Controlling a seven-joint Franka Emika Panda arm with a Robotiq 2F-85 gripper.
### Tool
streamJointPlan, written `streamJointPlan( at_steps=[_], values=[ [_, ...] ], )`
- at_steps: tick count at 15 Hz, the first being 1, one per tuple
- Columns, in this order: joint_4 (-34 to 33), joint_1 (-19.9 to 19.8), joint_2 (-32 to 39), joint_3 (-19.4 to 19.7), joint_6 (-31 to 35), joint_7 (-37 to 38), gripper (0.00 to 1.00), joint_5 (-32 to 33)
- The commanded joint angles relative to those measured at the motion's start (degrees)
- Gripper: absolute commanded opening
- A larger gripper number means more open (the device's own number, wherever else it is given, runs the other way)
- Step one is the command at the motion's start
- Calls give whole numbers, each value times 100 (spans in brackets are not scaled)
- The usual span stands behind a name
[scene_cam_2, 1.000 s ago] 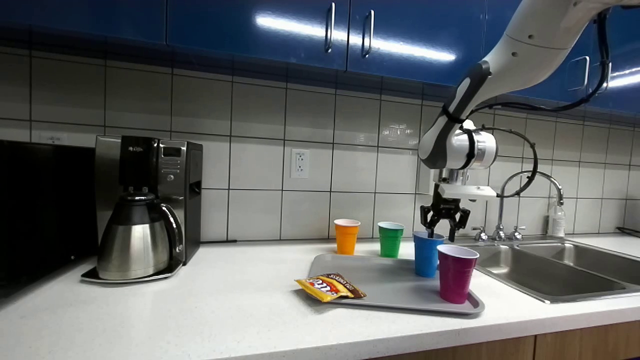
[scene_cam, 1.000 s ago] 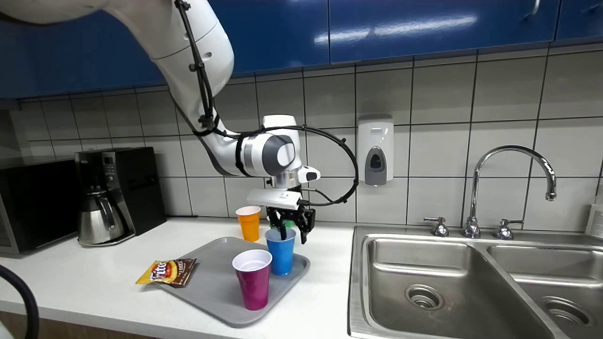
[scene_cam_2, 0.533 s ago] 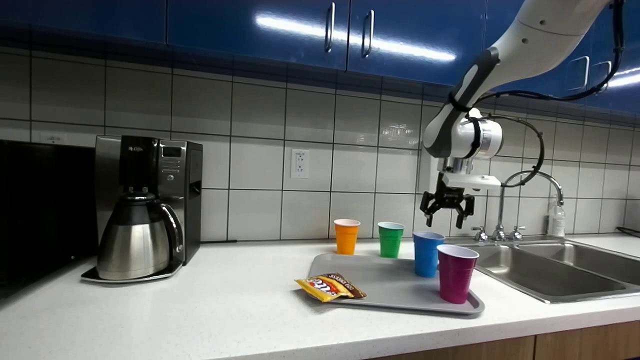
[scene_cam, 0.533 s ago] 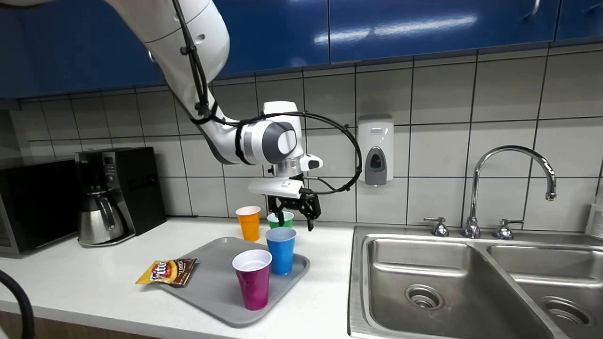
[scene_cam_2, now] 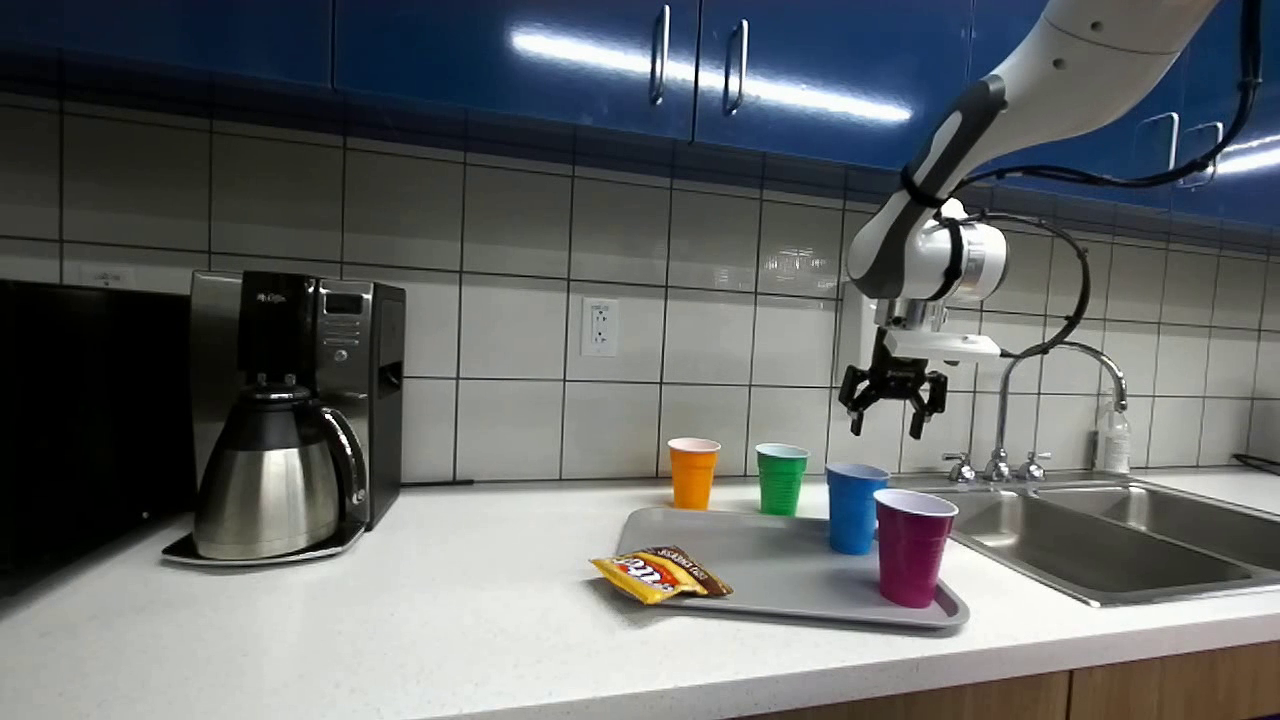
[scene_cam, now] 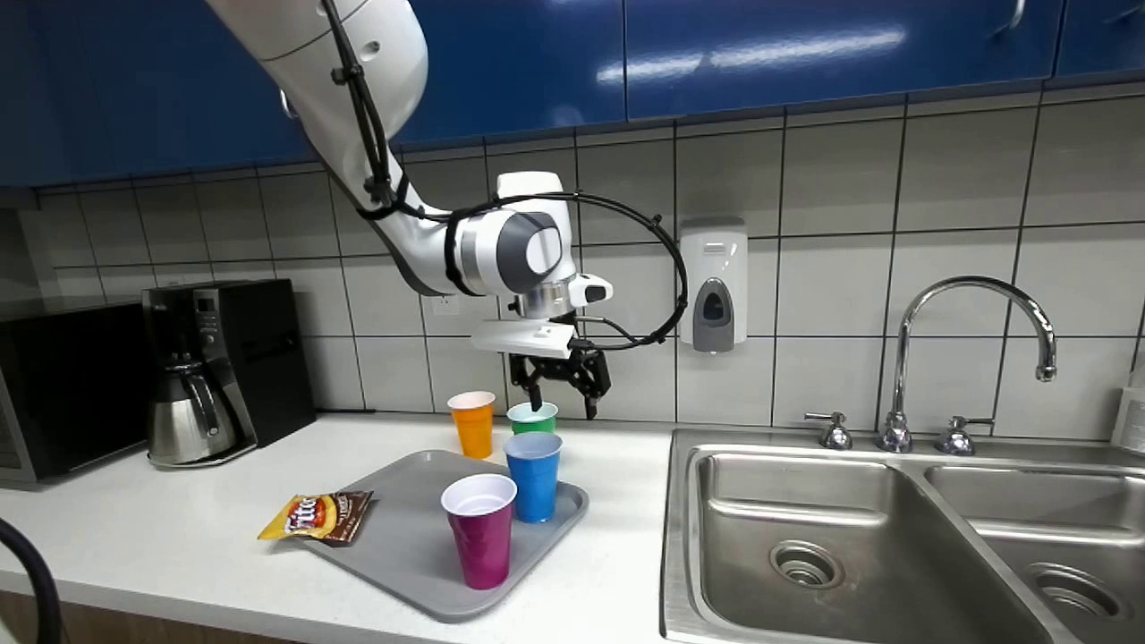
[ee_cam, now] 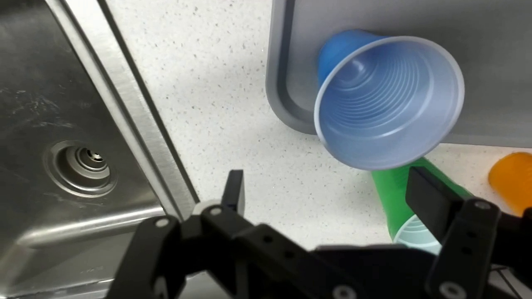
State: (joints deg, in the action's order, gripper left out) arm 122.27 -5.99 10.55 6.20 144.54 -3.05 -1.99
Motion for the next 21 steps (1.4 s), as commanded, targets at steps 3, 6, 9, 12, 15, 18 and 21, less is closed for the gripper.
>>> streamJointPlan(
  at_steps=[3,6,9,12,15,18,21],
  values=[
    [-300,68,48,5,-135,346,100,178],
    [-421,102,121,-6,-115,455,100,160],
    [-535,156,228,-3,-97,618,100,187],
    [-643,238,360,17,-65,844,100,288],
    [-724,302,463,14,-80,1030,100,374],
    [-792,384,553,10,-67,1186,100,436],
    [-851,469,624,0,-53,1278,100,469]
  ],
)
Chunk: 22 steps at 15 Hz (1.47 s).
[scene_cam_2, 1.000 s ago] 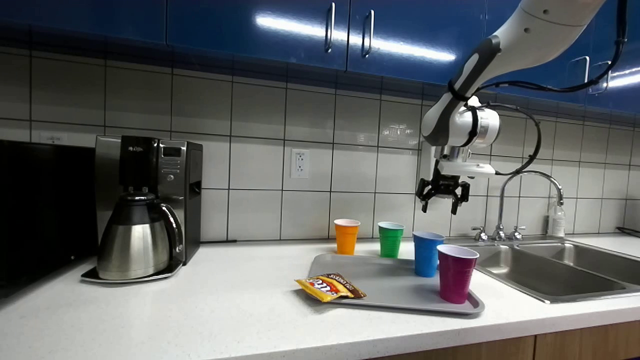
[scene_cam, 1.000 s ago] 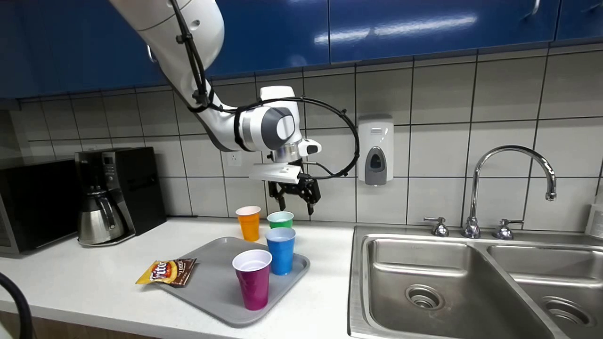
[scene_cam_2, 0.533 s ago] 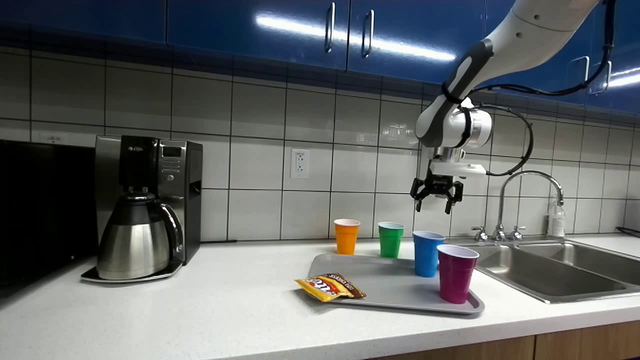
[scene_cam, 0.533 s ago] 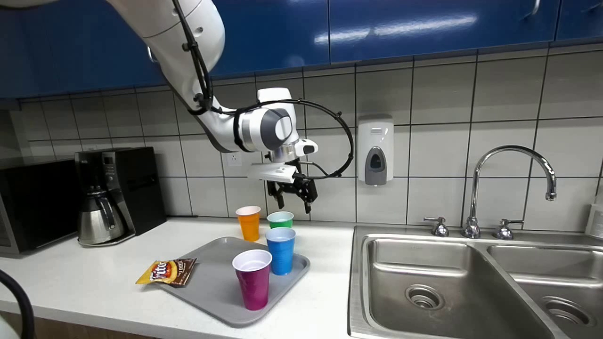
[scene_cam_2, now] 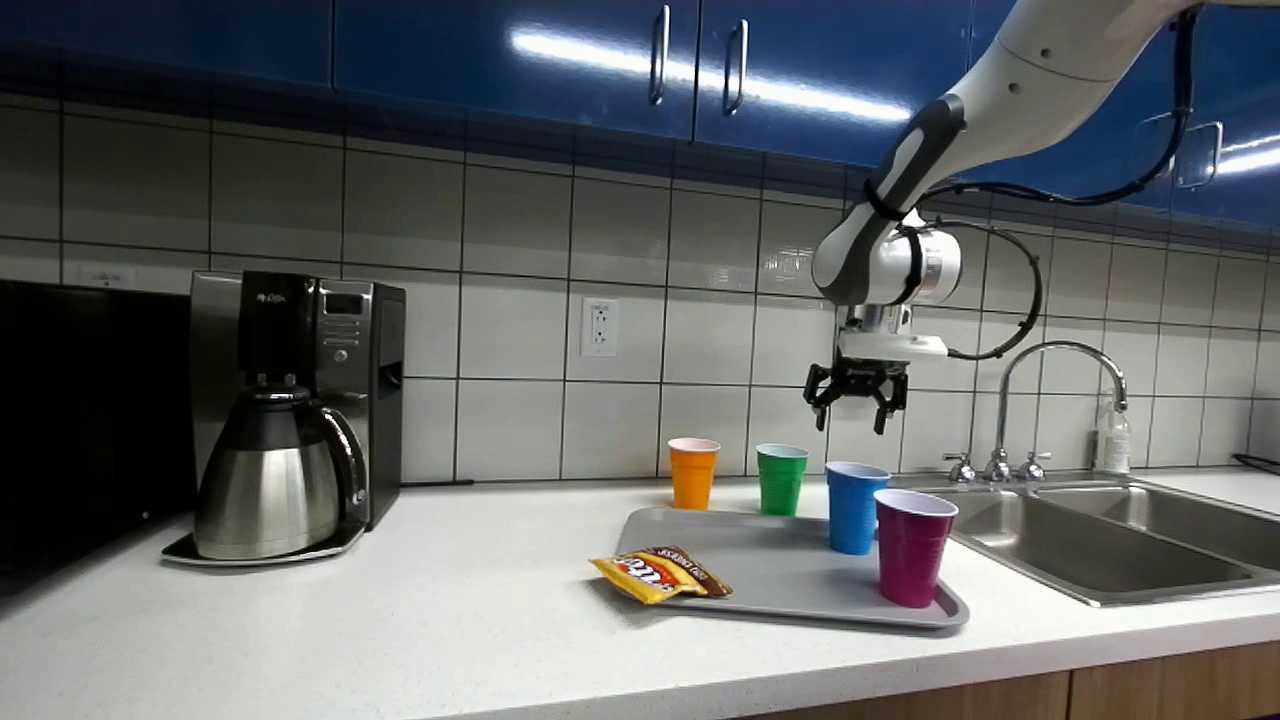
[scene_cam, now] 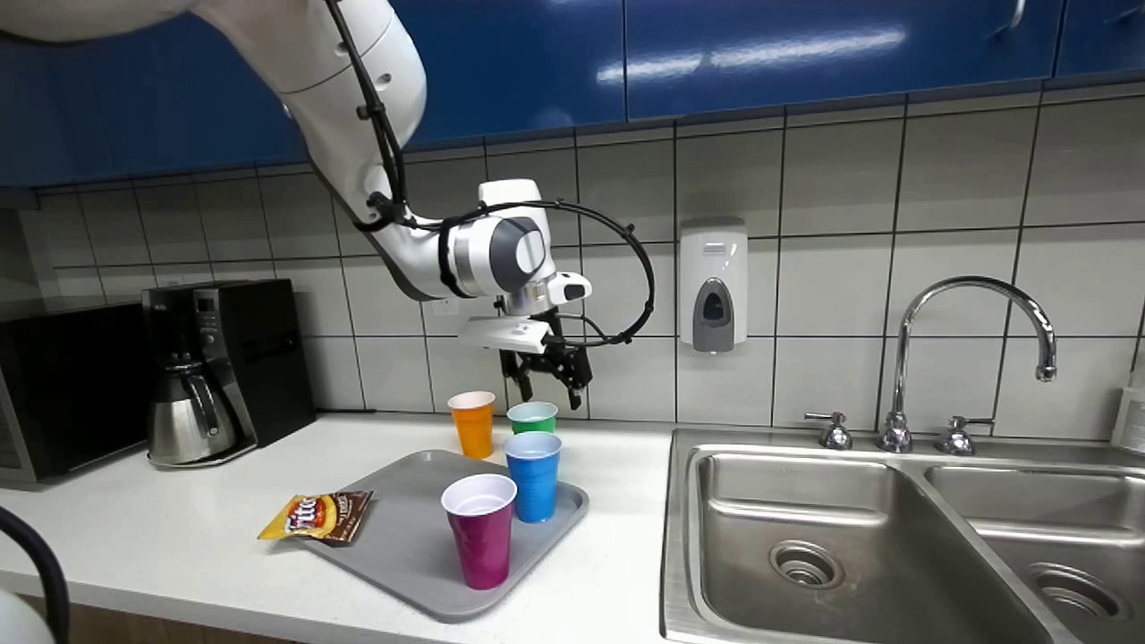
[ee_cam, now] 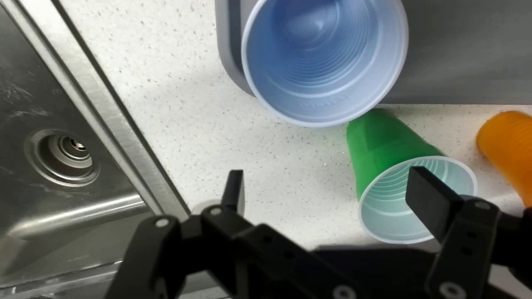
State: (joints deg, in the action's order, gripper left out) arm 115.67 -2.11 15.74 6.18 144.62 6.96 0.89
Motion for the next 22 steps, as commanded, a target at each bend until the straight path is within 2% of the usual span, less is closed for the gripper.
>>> streamJointPlan(
  at_steps=[1,12,15,18,19,22],
  values=[
    [-212,105,124,-4,-68,298,100,185],
    [-399,421,267,-98,-82,362,100,240],
    [-464,538,339,-45,-149,515,100,429],
    [-487,558,310,-65,-260,516,100,514],
    [-317,475,286,-122,-26,362,100,396],
    [-342,483,286,-124,-55,364,100,405]
  ],
)
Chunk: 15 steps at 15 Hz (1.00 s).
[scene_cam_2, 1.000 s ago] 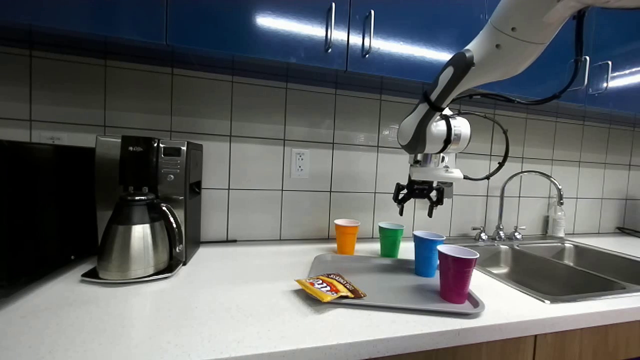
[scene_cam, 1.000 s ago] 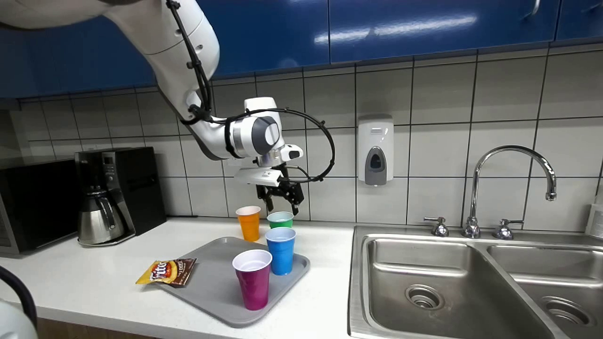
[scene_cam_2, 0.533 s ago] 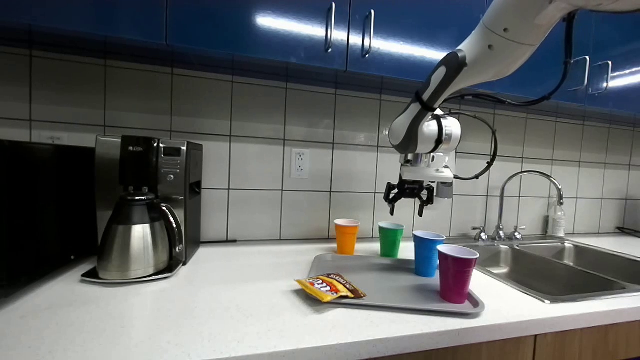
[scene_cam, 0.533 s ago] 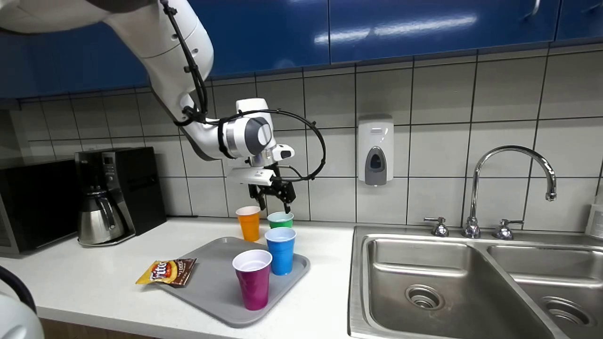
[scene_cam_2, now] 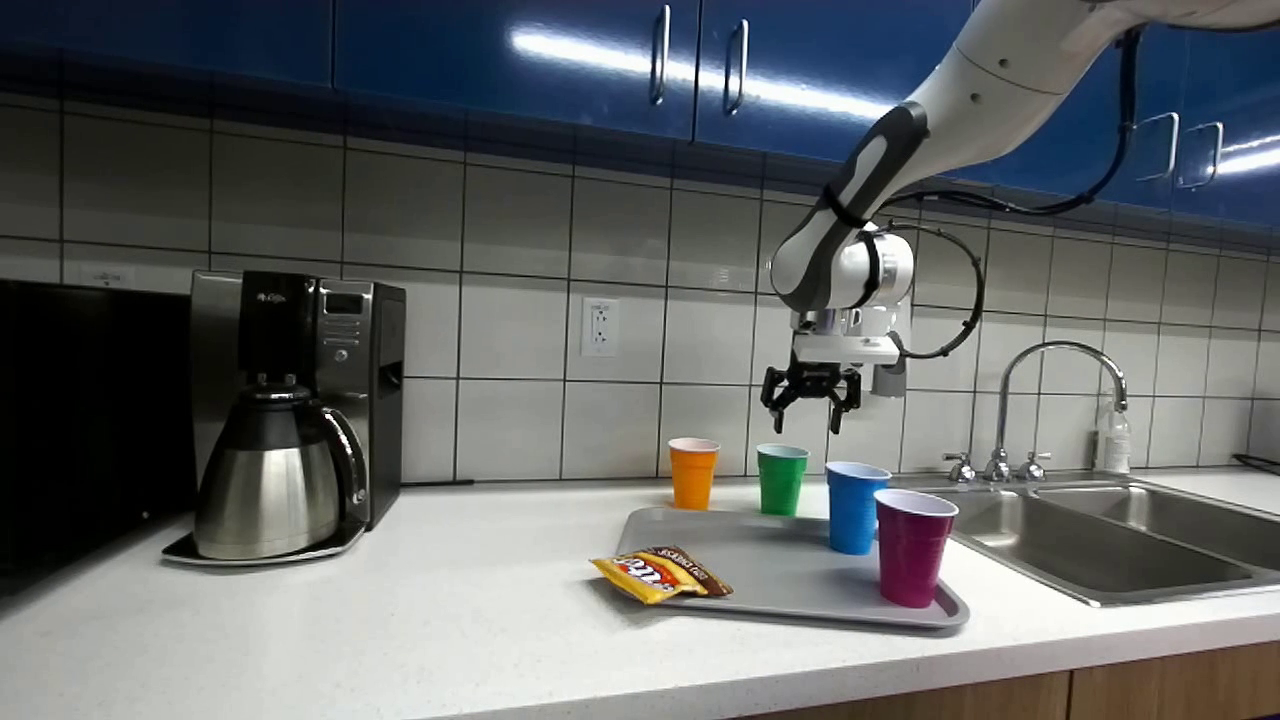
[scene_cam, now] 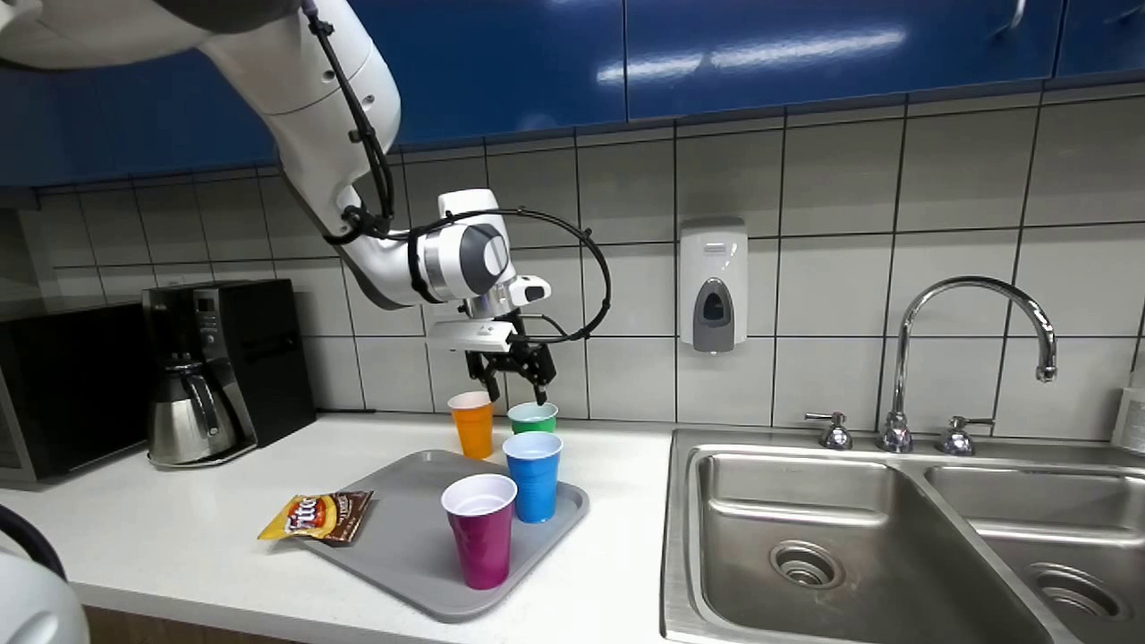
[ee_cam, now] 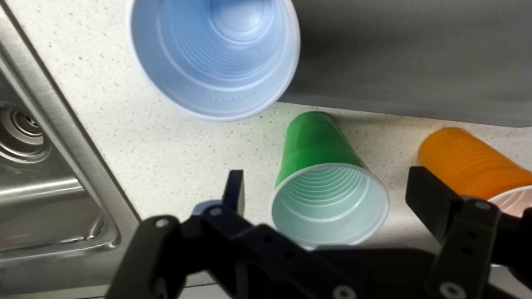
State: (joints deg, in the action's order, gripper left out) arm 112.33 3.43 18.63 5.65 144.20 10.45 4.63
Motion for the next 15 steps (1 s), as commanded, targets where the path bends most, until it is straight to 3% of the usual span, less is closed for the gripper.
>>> streamJointPlan(
  at_steps=[1,15],
  values=[
    [-10,-71,-3,-71,-17,15,100,32],
    [-98,-102,129,-187,2,-92,100,-134]
  ],
)
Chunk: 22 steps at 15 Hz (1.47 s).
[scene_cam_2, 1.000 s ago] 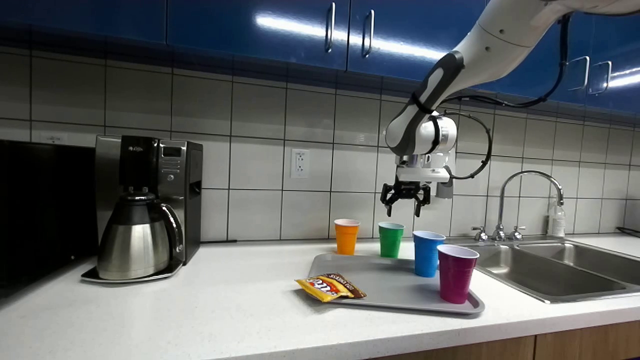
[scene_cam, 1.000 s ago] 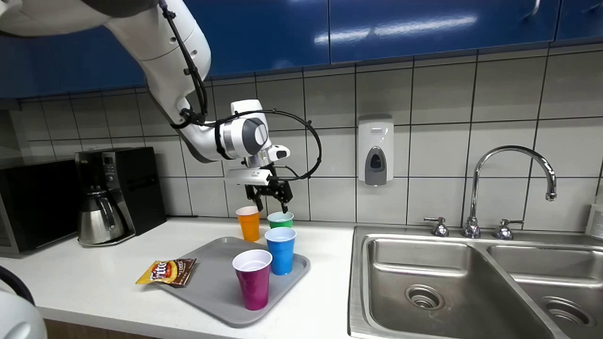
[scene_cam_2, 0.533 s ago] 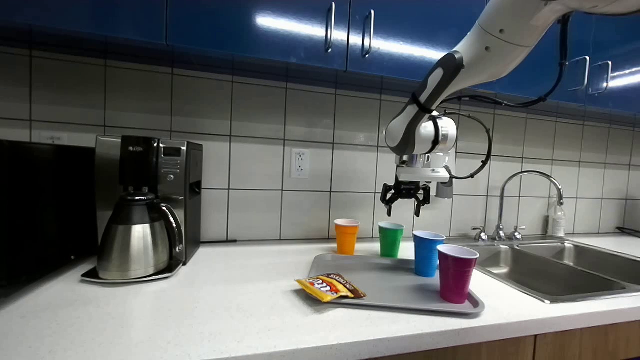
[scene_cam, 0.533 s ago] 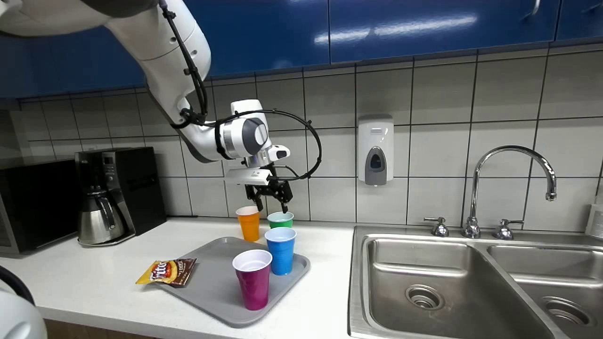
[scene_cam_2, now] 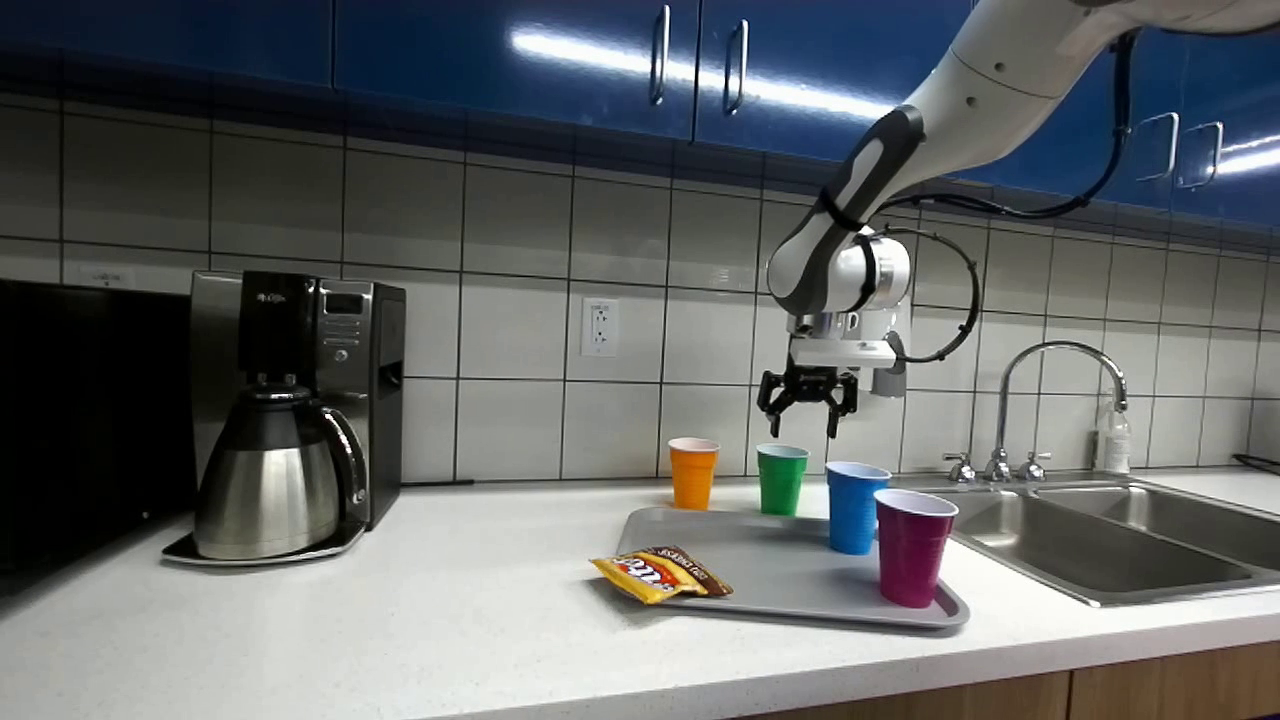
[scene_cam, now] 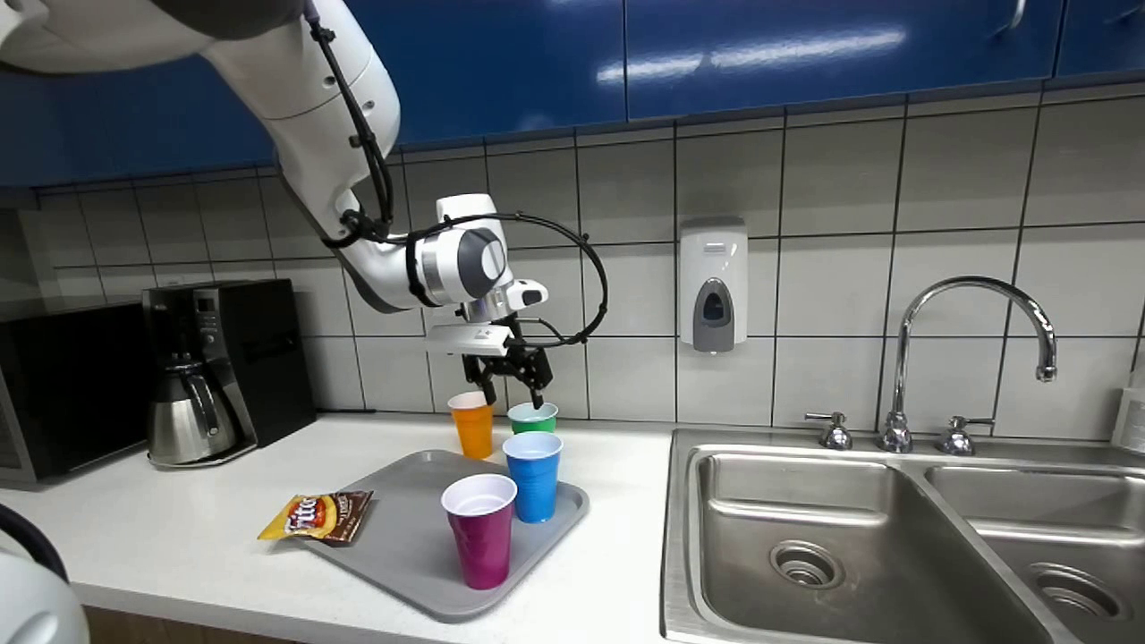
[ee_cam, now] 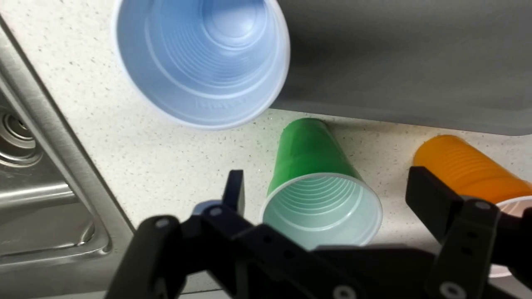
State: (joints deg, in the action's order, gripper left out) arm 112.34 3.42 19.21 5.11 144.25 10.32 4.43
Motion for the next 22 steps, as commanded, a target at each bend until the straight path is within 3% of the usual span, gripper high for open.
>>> streamJointPlan(
  at_steps=[1,22],
  values=[
    [-120,-103,96,-145,11,-69,100,-138],
    [-1189,163,974,-52,25,428,100,-52]
  ],
)
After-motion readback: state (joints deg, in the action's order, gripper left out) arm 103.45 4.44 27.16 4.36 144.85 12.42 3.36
